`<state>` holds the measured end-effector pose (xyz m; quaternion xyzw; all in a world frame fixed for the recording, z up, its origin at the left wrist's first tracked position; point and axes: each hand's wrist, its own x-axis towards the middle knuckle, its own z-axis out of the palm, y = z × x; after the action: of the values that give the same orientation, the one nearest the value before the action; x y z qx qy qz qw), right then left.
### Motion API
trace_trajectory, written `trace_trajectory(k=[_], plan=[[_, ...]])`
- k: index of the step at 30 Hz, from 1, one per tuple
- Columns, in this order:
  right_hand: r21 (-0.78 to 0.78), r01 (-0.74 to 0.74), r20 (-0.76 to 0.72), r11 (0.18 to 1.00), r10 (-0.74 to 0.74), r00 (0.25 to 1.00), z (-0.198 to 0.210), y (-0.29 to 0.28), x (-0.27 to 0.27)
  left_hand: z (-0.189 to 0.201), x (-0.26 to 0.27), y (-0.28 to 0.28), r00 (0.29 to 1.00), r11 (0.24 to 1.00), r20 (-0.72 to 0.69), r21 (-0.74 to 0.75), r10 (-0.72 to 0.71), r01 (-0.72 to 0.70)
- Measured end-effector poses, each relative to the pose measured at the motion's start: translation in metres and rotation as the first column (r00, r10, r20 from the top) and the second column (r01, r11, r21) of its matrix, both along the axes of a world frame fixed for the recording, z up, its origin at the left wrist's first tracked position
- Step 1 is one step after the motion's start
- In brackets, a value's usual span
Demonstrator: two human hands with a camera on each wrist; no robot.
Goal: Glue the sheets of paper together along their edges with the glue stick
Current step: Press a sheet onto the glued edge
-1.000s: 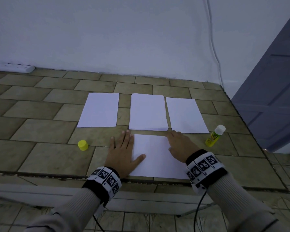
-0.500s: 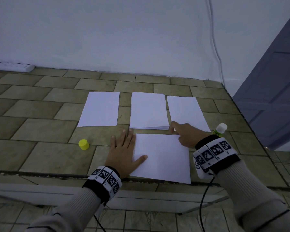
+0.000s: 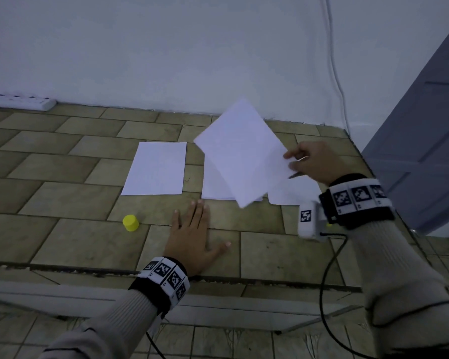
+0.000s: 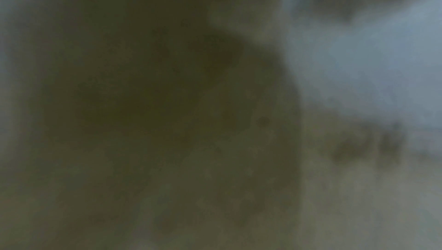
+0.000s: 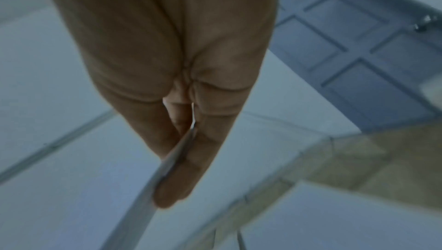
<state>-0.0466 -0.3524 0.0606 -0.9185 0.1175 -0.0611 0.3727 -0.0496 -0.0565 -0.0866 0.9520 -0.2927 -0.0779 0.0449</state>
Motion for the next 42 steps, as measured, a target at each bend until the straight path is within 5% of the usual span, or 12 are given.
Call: trace_trajectory(k=[5,12,23,29,36,39,42], plan=[[0.225,0.095,-0.024,0.97,-0.092,0.995,-0.054,0.038,0.023,0.0,0.0,0.001,1.0,1.0,-0.002,0.013,0.006,-0.006],[0.047,0.161,-0.067,0.986,-0.158,0.985,-0.09,0.059,0.038,0.0,0.0,0.001,1.0,1.0,0.006,0.009,0.015,-0.015],[-0.362,0.038,-0.269,0.931,-0.144,0.952,-0.099,0.064,0.047,-0.003,0.002,0.002,1.0,1.0,0.011,-0.021,0.015,-0.015],[-0.281,0.096,-0.059,0.955,-0.117,0.991,-0.078,0.062,0.023,0.004,0.003,0.002,0.992,0.983,-0.096,-0.158,0.082,-0.096],[-0.264,0.336,0.437,0.904,-0.198,0.877,-0.046,0.018,-0.037,0.067,0.023,0.007,0.853,0.777,-0.518,-0.514,0.057,-0.364],[-0.194,0.481,0.481,0.855,-0.344,0.806,-0.043,-0.001,-0.061,0.086,0.044,0.007,0.869,0.76,-0.481,-0.521,0.114,-0.388],[-0.083,0.576,0.323,0.813,-0.525,0.788,-0.047,-0.01,-0.079,0.084,0.08,0.011,0.911,0.807,-0.339,-0.453,0.236,-0.378]])
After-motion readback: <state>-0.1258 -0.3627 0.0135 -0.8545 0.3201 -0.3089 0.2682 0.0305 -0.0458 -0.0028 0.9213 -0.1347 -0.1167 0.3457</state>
